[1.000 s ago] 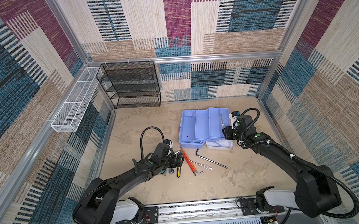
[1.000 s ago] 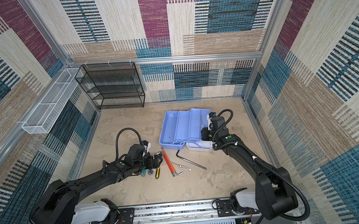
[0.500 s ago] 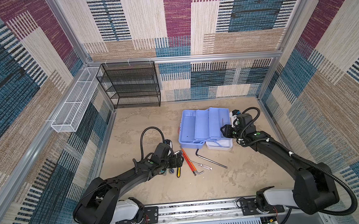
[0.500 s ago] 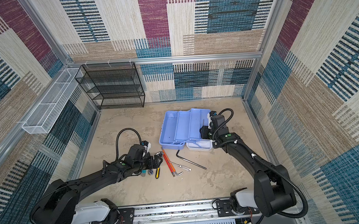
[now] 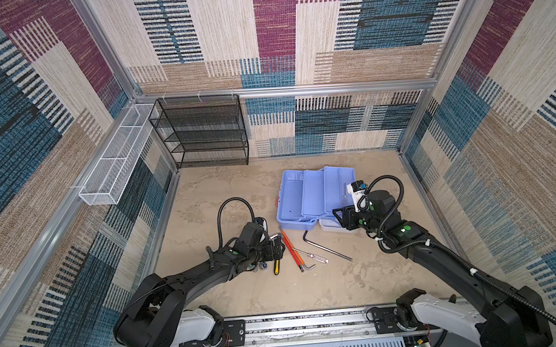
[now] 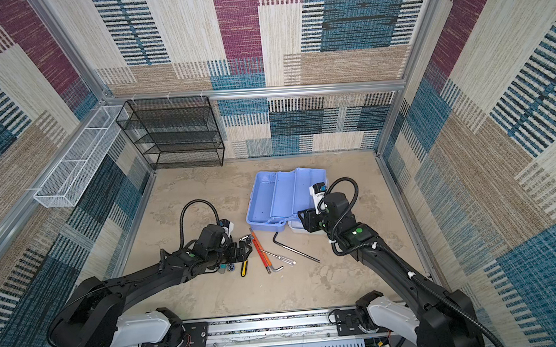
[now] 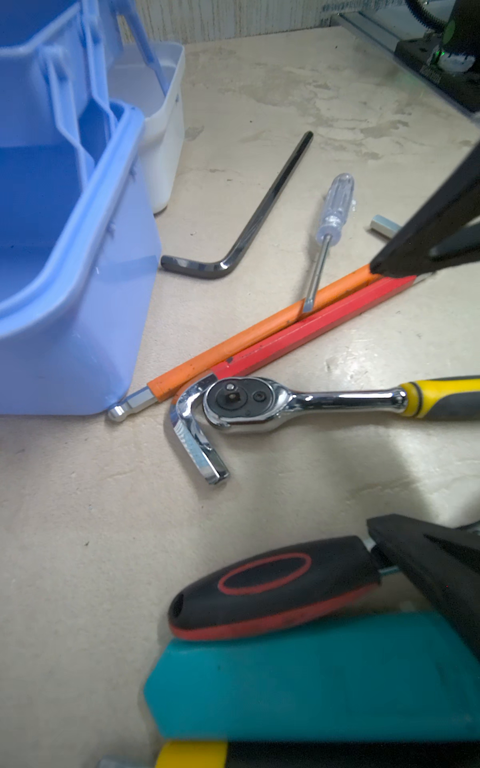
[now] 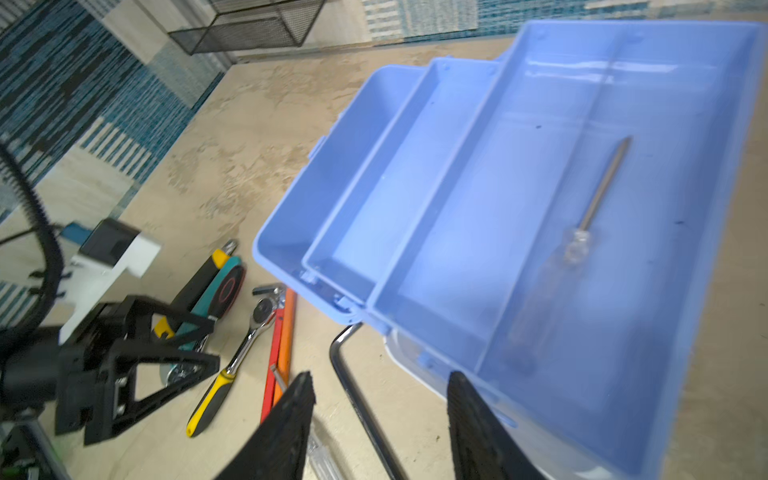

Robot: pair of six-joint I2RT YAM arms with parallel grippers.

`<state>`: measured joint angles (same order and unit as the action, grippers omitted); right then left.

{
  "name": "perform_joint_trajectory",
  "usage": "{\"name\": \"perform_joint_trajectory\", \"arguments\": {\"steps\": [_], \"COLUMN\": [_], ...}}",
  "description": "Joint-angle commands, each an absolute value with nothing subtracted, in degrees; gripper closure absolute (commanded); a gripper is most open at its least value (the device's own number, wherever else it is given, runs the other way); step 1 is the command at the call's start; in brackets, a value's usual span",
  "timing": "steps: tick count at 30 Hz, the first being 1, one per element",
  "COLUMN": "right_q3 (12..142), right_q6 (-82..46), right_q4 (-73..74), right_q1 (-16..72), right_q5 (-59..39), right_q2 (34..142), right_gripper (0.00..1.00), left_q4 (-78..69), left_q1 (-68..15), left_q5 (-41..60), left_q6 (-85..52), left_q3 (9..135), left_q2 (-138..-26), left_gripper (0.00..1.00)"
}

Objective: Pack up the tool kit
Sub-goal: 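Move the right gripper back down over the second clear-handled screwdriver, then close the right gripper on the second clear-handled screwdriver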

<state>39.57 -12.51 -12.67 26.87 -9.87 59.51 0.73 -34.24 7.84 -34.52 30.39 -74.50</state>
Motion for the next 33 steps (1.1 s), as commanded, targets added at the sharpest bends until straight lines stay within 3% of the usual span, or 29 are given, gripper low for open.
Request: {"name": "perform_joint_trajectory", "arguments": {"steps": [1,13,19,33], "right_q3": [37.8,39.5,47.6,49.5], "right_q6": [-9.0,-2.9,4.5,16.2], "right_q4": [-10.8,-15.2,-21.8,-28.7], "right_q1": [29.9,47.1,52.3,52.7], "right_q5": [-9.0,-2.0,2.1,3.2], "right_q2": [58.6,67.7,77.4,86.5], "right_gripper": [0.47,0.46,0.46,0.53], "left_q4": [-0.4,1.4,2.4,3.6], "left_q1": [-34.2,-34.2,-34.2,-34.1], "left_q5": [7.2,4.0,2.3,0.8], "left_q6": [-35.4,-35.8,-35.6,-34.6], "left_q3": [30.1,28.5,27.4,25.7], "left_q2": [-74.1,-70.3,-67.7,-64.8], "left_gripper": [0.07,0.02,0.01,0.00]}}
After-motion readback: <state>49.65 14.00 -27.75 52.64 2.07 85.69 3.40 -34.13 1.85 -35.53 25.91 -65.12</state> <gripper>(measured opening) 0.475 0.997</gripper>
